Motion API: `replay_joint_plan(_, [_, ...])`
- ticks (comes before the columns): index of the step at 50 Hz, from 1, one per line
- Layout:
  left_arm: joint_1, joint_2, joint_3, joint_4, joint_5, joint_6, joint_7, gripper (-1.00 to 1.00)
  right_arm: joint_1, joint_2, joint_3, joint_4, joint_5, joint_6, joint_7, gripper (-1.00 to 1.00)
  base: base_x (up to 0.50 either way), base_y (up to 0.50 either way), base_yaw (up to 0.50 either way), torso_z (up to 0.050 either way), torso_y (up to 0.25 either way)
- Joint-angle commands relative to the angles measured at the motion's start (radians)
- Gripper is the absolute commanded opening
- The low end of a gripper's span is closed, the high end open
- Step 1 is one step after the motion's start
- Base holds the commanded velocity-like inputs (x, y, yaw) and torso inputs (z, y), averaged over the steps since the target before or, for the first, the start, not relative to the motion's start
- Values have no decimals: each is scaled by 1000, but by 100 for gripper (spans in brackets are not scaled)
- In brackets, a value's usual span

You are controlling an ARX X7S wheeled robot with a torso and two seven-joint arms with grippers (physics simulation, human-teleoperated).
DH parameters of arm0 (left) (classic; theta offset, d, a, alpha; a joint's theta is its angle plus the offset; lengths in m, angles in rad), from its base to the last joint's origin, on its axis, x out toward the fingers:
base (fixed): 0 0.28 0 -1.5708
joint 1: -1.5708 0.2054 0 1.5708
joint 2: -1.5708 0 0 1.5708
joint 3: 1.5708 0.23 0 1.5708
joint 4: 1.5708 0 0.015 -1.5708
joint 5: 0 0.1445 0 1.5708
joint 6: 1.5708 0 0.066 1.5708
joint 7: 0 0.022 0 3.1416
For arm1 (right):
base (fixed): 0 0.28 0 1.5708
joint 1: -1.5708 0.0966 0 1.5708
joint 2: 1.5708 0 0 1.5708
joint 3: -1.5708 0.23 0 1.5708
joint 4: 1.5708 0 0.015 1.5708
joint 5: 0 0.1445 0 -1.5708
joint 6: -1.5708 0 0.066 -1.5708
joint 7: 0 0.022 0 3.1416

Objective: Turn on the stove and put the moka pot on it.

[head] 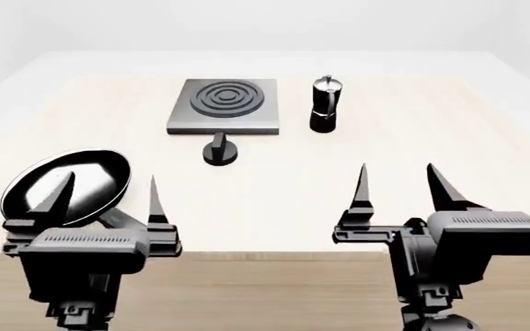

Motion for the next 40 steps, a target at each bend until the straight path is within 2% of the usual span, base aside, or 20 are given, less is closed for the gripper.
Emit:
replay_joint_plan(1, [-54,-65,-64,325,1,-200,-1,100,101,40,20,-286,41,232,27,100,0,0,0,0,0])
replay_joint_plan(3, [-67,-74,-77,369,-9,-245,7,100,113,42,27,-316,50,258,32,100,0,0,0,0,0])
replay_joint_plan(6, [-50,-84,-88,391,-25,-223,21,100,125,45,43,-357,68,292,36,100,0,0,0,11,0])
replay_joint_plan(16, [-18,-81,-93,395,-59,-198,27,100,105,51,46,-370,82,269,39,100,0,0,0,50,0])
replay_joint_plan(21, [-6,-81,-101,394,-61,-187,19,100,48,49,22,-311,55,163,36,100,0,0,0,50,2])
replay_joint_plan(24, [1,-82,-90,387,-58,-175,17,100,69,49,31,-345,76,218,44,100,0,0,0,50,3])
replay_joint_plan(40, [16,-86,-91,380,-78,-153,10,100,44,53,14,-331,80,183,59,100,0,0,0,50,2])
